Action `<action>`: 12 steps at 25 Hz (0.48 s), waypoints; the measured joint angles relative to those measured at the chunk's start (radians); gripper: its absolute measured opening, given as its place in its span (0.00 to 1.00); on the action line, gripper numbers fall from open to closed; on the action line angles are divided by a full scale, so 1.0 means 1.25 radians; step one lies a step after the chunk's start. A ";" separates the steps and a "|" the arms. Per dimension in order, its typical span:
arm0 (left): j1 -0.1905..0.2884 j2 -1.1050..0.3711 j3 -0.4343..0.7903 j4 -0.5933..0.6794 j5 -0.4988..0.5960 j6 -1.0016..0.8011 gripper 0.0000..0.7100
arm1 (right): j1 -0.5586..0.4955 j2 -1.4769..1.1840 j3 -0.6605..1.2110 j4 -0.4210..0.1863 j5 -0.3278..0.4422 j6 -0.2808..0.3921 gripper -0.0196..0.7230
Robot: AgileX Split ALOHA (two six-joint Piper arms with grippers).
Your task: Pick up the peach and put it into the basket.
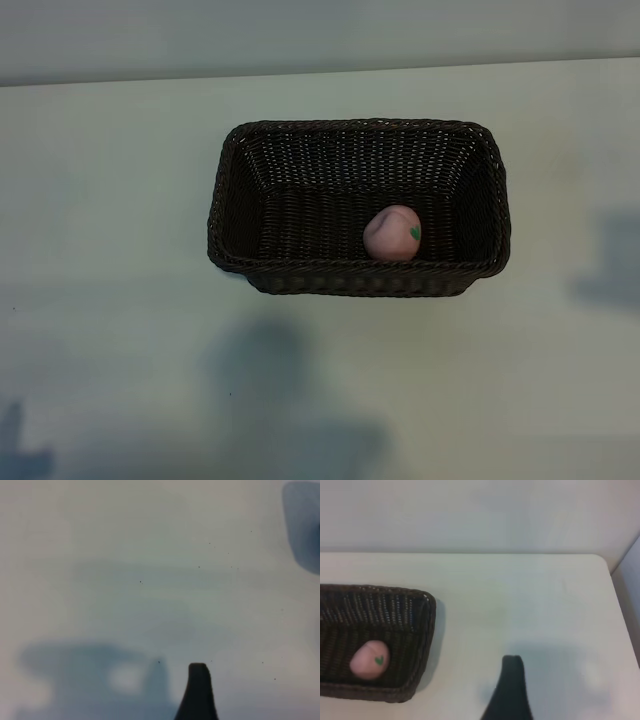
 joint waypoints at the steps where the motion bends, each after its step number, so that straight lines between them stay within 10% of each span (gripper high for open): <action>1: 0.000 0.000 0.000 0.000 0.000 0.000 0.83 | 0.000 -0.022 0.013 0.000 -0.001 0.000 0.82; 12: 0.000 0.000 0.000 0.000 0.000 0.000 0.83 | 0.000 -0.224 0.125 -0.023 -0.015 0.024 0.81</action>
